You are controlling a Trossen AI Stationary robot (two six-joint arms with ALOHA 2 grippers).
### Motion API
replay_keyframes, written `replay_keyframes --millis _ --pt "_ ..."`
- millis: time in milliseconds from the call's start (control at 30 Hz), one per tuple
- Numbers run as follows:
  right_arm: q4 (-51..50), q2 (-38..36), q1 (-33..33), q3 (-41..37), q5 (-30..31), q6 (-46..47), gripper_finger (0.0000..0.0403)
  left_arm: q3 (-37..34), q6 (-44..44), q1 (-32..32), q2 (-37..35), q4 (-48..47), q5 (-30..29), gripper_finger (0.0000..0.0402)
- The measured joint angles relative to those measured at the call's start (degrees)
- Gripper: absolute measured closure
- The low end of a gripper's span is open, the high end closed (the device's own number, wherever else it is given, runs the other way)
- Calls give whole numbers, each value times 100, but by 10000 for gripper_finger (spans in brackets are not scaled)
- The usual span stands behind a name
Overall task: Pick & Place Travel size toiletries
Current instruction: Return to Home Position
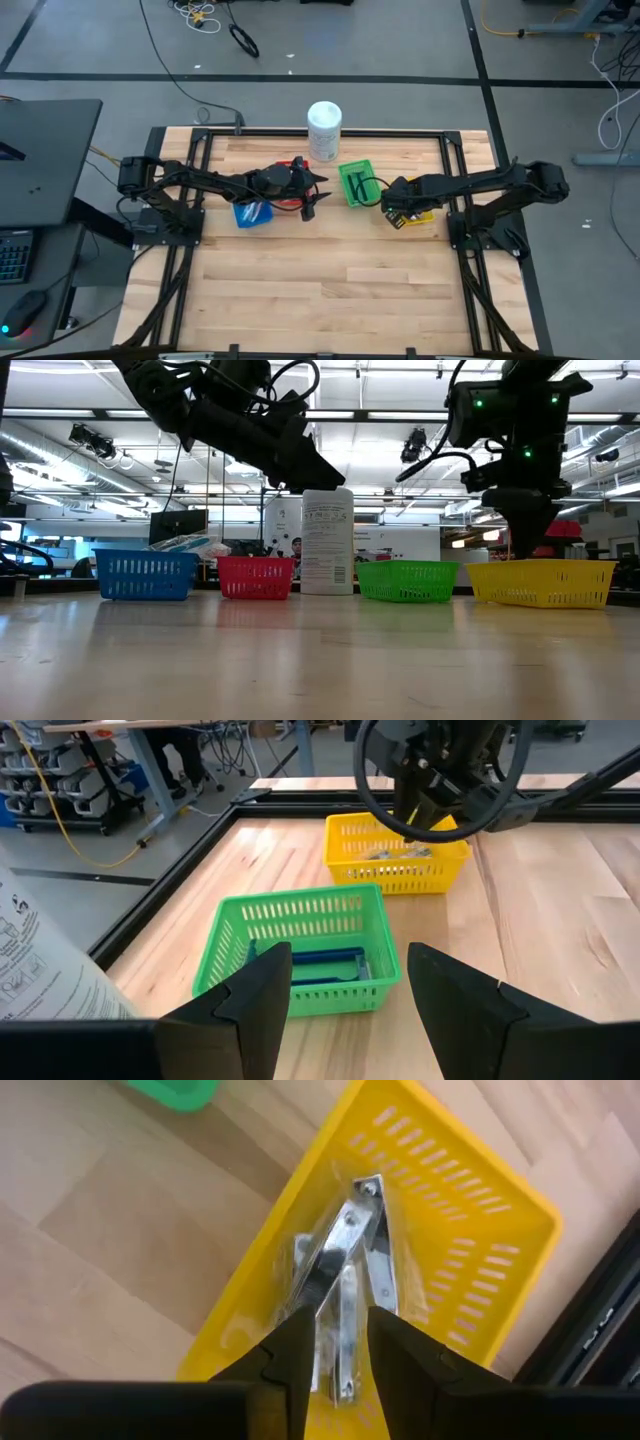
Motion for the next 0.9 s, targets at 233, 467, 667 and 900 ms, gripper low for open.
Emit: replay_keyframes --millis 233,467,667,900 --pt "3 -21 -24 501 -14 46 300 0 -438 1 -261 -10 -157 191" --pt "30 -23 95 1586 53 -1099 300 2 242 16 -1760 -991 -417 191" --pt "241 -23 309 2220 372 -2971 300 2 440 20 -3418 -2571 -1322 191" --pt "222 -39 434 2260 593 -3410 300 -348 387 17 -5167 -3442 -1567 191"
